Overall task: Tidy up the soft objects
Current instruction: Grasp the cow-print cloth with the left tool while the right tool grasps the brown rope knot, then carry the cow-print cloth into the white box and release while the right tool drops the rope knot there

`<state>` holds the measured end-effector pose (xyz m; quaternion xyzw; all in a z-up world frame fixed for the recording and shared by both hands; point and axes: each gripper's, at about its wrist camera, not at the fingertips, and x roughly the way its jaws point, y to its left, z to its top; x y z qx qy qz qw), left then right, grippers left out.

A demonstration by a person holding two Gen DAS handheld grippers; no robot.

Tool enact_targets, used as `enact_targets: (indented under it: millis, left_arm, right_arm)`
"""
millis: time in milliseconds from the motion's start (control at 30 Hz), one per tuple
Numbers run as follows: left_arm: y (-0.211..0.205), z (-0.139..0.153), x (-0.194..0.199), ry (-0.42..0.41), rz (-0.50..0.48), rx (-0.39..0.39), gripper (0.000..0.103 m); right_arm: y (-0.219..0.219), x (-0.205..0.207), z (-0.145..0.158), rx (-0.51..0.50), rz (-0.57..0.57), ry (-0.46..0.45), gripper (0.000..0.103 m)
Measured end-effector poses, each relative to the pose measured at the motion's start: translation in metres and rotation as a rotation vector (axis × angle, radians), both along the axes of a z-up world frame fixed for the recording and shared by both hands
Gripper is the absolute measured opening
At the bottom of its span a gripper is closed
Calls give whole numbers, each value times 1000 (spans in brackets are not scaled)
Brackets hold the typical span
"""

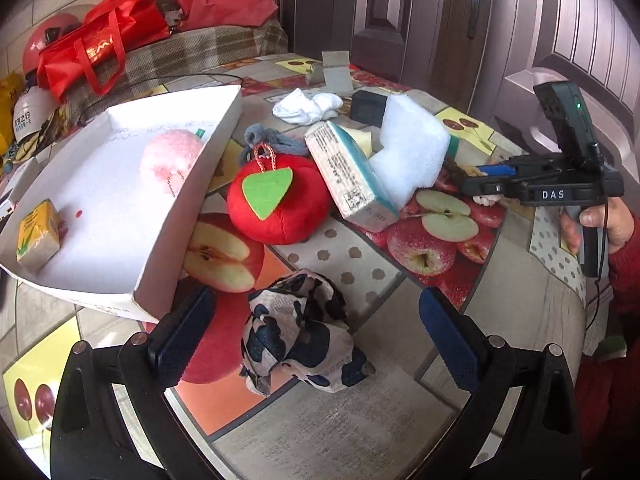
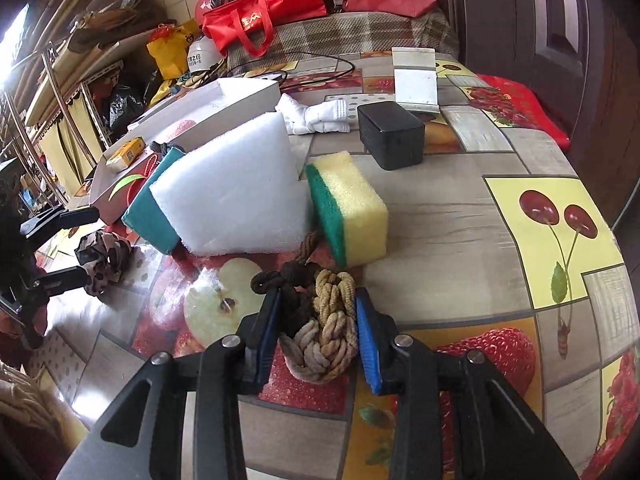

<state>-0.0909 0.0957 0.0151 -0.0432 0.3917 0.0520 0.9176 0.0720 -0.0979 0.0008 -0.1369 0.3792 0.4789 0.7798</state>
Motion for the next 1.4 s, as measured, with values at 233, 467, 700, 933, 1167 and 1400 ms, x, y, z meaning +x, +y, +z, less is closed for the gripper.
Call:
enact_targets:
  millis: [233,467,700,933,1167,1400]
  left_arm:
    - [-14,-11,2,64,-70,9,45]
    - [-15,17,-29,-168,-72,64,45]
    - [37,37,-61,-402,307,159,46]
    - [77,37,-79,-456,565,210,46]
    - [103,34,-87,-456,655,203,46]
    - [87,35,-83,-459,587,255,46]
  right_arm:
    - [3,-6,0,-12,32,-18,35]
    - [-2,-8,5,72,38,20,35]
    - [-25,-23,50,314,-80,-211,36]
    - [-20,-30,56,397,-172,-351,36]
    - [14,-48,55,392,-68,-351,36]
    - [66,-86,46,368,113,-316,36]
